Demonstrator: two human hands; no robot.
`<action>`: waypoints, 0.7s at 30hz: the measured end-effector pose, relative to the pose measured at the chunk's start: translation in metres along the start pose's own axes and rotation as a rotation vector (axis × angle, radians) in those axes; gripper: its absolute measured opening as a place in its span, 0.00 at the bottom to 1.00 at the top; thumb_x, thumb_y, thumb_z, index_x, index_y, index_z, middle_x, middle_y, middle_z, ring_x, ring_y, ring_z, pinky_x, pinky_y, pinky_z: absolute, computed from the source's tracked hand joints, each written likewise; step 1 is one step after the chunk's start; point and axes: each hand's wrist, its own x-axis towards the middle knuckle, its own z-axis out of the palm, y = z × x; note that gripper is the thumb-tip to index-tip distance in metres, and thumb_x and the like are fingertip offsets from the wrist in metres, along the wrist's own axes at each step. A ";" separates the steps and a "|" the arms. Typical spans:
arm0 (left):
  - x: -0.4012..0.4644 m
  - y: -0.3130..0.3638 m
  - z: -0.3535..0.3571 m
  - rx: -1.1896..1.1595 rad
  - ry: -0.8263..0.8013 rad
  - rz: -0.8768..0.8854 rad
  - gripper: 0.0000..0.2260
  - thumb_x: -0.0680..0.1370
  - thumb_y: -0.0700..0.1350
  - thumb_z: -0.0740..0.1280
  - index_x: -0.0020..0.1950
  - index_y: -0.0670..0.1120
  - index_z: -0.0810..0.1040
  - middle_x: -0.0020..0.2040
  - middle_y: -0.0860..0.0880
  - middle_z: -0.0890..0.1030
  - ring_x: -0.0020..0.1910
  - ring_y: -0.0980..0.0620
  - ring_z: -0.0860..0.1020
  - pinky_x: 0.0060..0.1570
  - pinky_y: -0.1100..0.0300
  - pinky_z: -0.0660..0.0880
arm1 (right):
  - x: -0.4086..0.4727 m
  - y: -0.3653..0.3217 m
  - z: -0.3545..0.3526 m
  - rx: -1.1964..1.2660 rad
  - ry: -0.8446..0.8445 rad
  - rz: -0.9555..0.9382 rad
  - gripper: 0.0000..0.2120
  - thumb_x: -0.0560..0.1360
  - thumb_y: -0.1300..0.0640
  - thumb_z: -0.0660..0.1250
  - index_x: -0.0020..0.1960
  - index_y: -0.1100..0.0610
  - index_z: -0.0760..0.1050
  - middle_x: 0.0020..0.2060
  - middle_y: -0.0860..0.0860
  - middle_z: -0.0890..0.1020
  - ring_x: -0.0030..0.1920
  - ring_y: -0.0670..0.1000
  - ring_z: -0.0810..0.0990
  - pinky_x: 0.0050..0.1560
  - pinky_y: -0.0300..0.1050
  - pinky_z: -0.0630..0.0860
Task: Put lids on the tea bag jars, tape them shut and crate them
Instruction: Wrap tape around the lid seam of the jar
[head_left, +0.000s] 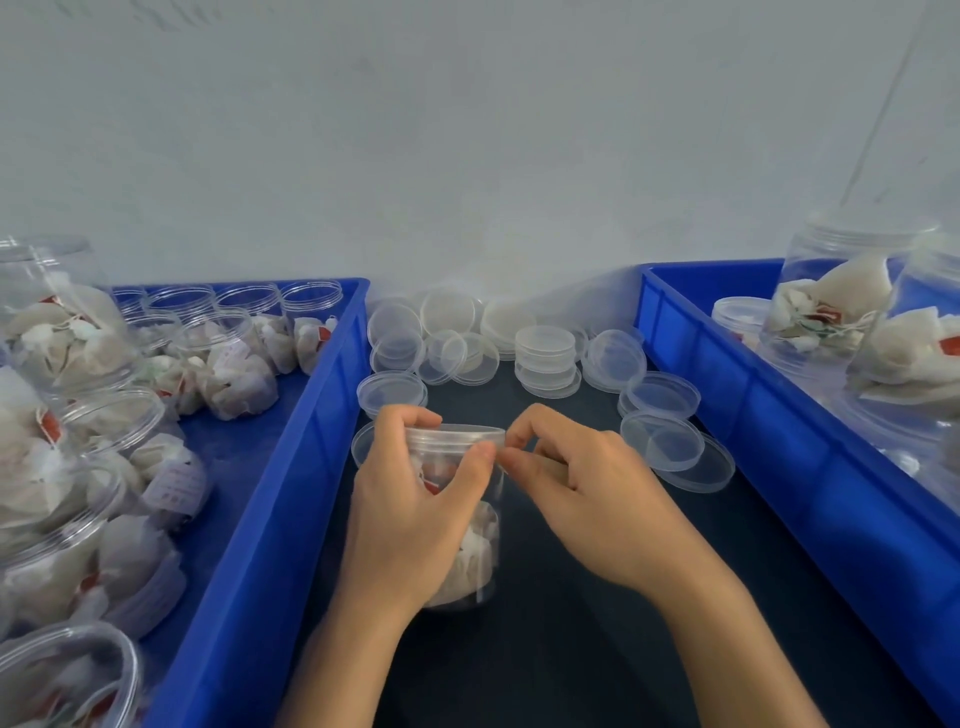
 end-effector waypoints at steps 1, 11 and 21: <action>0.000 -0.001 0.001 -0.003 0.000 0.008 0.16 0.75 0.59 0.73 0.58 0.58 0.73 0.48 0.54 0.83 0.46 0.62 0.83 0.39 0.70 0.77 | 0.000 0.000 -0.001 0.000 -0.003 0.001 0.06 0.85 0.41 0.62 0.51 0.41 0.73 0.33 0.44 0.78 0.31 0.47 0.72 0.35 0.43 0.68; -0.001 -0.004 -0.003 -0.147 -0.070 0.051 0.16 0.74 0.67 0.69 0.55 0.61 0.74 0.49 0.56 0.84 0.47 0.57 0.84 0.43 0.68 0.77 | 0.002 0.000 -0.013 -0.011 -0.104 0.013 0.06 0.84 0.43 0.63 0.50 0.41 0.75 0.35 0.47 0.79 0.35 0.49 0.75 0.41 0.53 0.77; 0.004 -0.009 -0.008 -0.101 -0.116 0.059 0.19 0.71 0.65 0.70 0.58 0.62 0.72 0.53 0.61 0.82 0.49 0.58 0.84 0.45 0.67 0.79 | 0.008 -0.003 -0.022 -0.019 -0.122 0.011 0.07 0.84 0.43 0.64 0.49 0.42 0.78 0.35 0.48 0.81 0.36 0.49 0.76 0.45 0.58 0.79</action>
